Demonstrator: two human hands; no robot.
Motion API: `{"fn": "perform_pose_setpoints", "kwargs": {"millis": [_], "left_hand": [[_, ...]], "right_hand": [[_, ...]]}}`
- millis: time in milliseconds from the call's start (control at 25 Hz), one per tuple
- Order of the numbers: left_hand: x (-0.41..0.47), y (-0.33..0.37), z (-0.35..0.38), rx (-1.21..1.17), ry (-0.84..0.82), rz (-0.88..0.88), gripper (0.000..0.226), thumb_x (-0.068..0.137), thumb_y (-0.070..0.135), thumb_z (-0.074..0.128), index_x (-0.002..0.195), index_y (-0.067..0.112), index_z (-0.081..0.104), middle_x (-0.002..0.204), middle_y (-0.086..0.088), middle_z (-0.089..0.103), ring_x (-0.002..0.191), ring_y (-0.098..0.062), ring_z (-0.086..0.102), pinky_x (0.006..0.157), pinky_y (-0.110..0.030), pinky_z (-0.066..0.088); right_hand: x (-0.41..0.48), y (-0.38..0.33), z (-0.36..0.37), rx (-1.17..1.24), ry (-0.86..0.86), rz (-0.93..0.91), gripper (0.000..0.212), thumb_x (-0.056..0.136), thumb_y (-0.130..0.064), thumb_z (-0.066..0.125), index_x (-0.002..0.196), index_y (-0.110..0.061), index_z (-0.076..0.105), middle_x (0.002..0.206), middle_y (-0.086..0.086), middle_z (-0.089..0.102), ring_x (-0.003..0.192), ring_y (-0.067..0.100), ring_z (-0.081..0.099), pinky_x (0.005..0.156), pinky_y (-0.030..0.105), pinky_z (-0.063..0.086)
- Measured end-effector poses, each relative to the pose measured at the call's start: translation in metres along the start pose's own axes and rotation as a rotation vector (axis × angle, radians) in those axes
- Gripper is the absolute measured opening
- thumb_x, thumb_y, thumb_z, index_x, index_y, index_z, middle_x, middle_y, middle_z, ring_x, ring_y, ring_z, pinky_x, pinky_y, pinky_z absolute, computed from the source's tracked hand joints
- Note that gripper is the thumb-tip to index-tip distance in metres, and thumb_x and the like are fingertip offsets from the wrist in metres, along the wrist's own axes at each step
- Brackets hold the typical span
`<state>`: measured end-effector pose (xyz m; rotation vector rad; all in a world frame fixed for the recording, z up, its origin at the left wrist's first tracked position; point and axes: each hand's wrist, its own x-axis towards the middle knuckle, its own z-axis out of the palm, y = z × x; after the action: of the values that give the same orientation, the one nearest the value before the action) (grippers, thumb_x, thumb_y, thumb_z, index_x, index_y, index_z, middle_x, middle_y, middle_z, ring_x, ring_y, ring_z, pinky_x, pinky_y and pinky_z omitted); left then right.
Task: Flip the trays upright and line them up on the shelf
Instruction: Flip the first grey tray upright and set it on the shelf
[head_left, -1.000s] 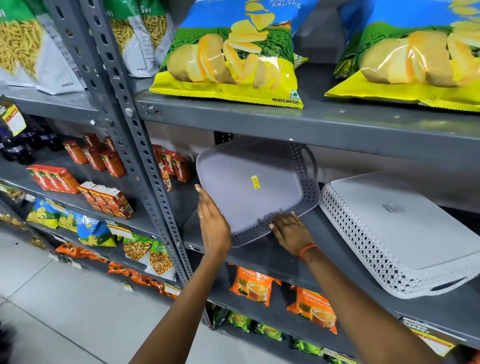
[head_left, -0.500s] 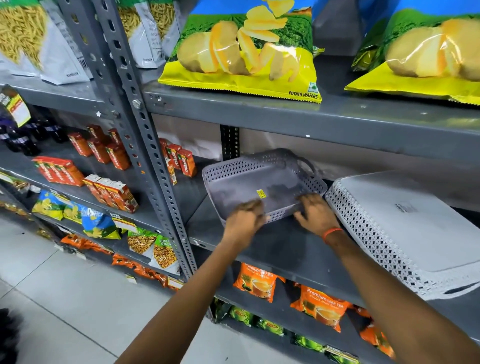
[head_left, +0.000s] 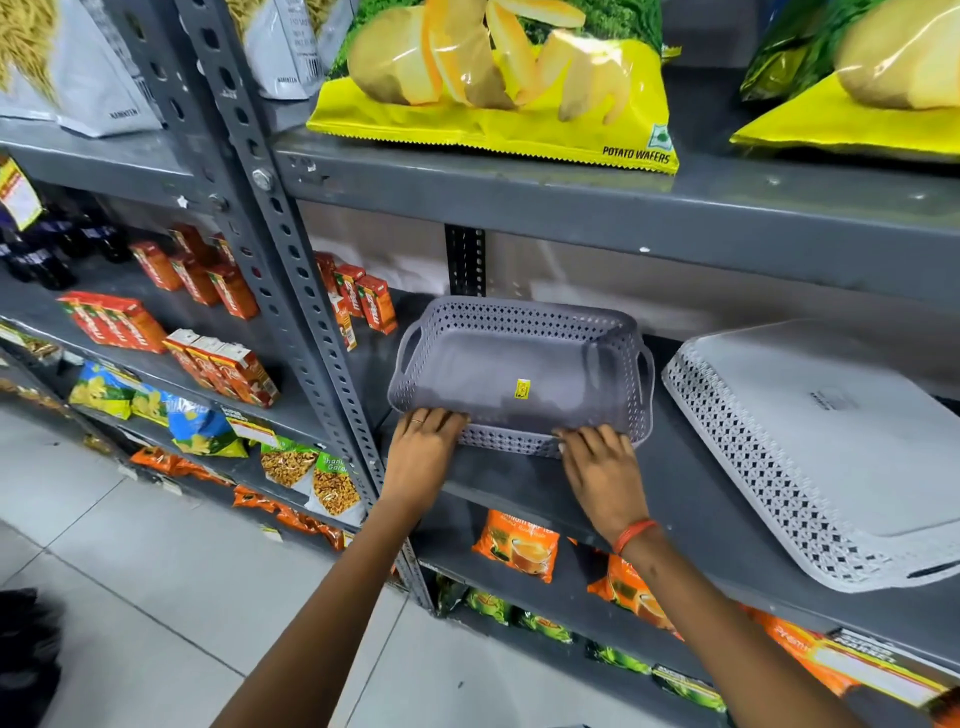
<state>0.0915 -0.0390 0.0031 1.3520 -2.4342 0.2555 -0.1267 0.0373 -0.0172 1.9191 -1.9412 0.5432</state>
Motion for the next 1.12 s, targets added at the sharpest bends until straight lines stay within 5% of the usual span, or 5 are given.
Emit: {"fn": "perform_pose_setpoints", "kwargs": {"millis": [200,880,1120], "left_hand": [[-0.008,-0.003,0.000,0.023,0.013,-0.021,0.045,0.068,-0.002,0.059,0.111,0.013,0.061,0.105,-0.013,0.067,0.105,-0.036,0.062,0.098,-0.050,0.046],[-0.012,-0.014,0.005,0.001,-0.046,-0.016,0.055,0.064,-0.005,0.066,0.112,0.016,0.048,0.110,-0.015,0.062,0.112,-0.040,0.057,0.101,-0.051,0.043],[-0.014,-0.020,0.008,-0.015,-0.042,-0.019,0.046,0.072,-0.002,0.058,0.114,0.017,0.048,0.117,-0.013,0.058,0.118,-0.035,0.050,0.109,-0.048,0.035]], "right_hand": [[-0.009,-0.022,-0.003,-0.001,-0.008,0.065,0.030,0.086,-0.023,0.042,0.102,-0.015,0.067,0.084,0.002,0.068,0.078,0.025,0.059,0.074,0.033,0.031],[-0.013,-0.042,-0.009,-0.003,-0.001,0.126,0.037,0.084,-0.023,0.038,0.107,-0.016,0.066,0.083,0.002,0.066,0.078,0.026,0.058,0.073,0.032,0.029],[-0.014,-0.046,-0.007,0.031,-0.025,0.153,0.028,0.080,-0.011,0.062,0.108,-0.015,0.066,0.084,0.004,0.066,0.078,0.027,0.058,0.069,0.035,0.046]]}}
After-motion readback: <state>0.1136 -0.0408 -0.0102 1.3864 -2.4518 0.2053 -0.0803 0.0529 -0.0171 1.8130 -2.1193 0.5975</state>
